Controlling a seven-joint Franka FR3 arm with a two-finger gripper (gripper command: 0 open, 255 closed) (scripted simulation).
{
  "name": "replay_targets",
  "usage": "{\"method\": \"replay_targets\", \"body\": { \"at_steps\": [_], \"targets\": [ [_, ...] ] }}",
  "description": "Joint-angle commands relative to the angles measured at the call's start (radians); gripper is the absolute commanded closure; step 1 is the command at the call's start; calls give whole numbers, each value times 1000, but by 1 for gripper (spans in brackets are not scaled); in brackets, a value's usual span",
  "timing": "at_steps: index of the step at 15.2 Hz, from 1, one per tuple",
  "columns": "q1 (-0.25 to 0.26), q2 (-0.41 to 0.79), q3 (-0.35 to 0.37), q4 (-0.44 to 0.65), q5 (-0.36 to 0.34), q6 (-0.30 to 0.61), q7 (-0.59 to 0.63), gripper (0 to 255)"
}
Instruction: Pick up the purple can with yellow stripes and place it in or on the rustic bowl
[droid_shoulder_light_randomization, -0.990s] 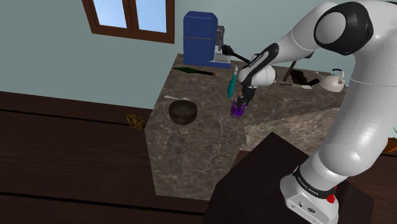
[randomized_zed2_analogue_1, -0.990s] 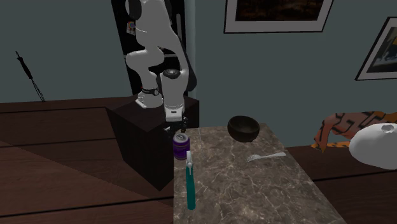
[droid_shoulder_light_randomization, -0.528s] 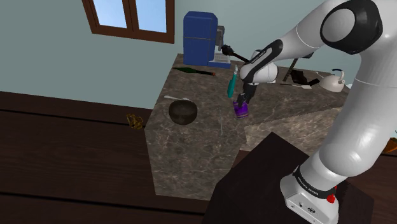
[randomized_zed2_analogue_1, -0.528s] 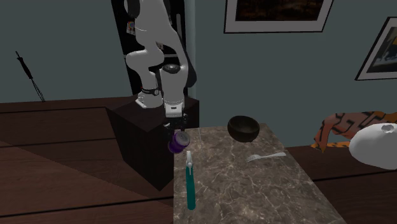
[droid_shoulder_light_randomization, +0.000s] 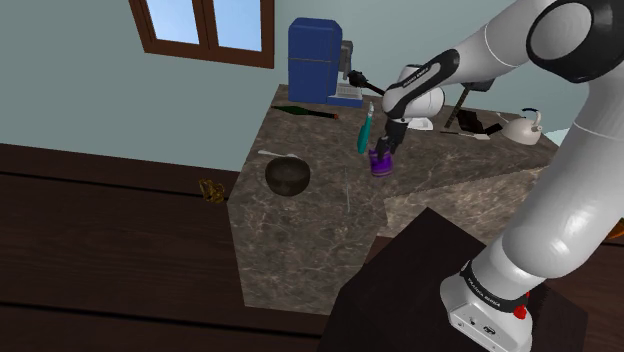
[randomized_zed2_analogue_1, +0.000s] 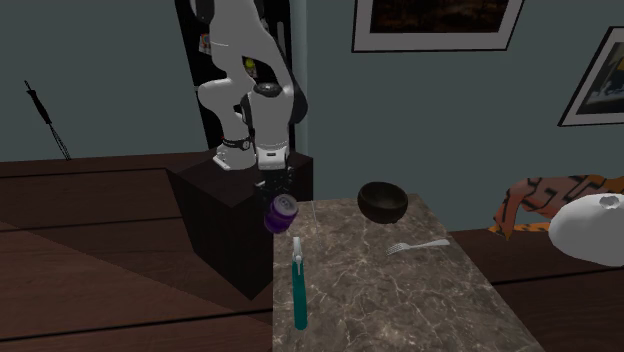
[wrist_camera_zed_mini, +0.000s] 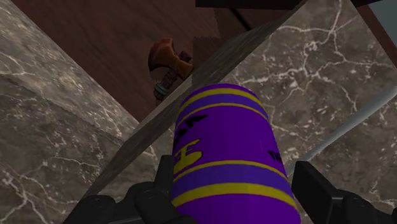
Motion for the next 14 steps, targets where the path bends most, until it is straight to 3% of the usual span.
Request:
{"method": "replay_targets", "body": {
  "at_steps": [1,14],
  "targets": [
    [3,-22,-4,3,-12,-24,8,255],
    [11,-145,-14,54,-71,-190,49,255]
  ]
}}
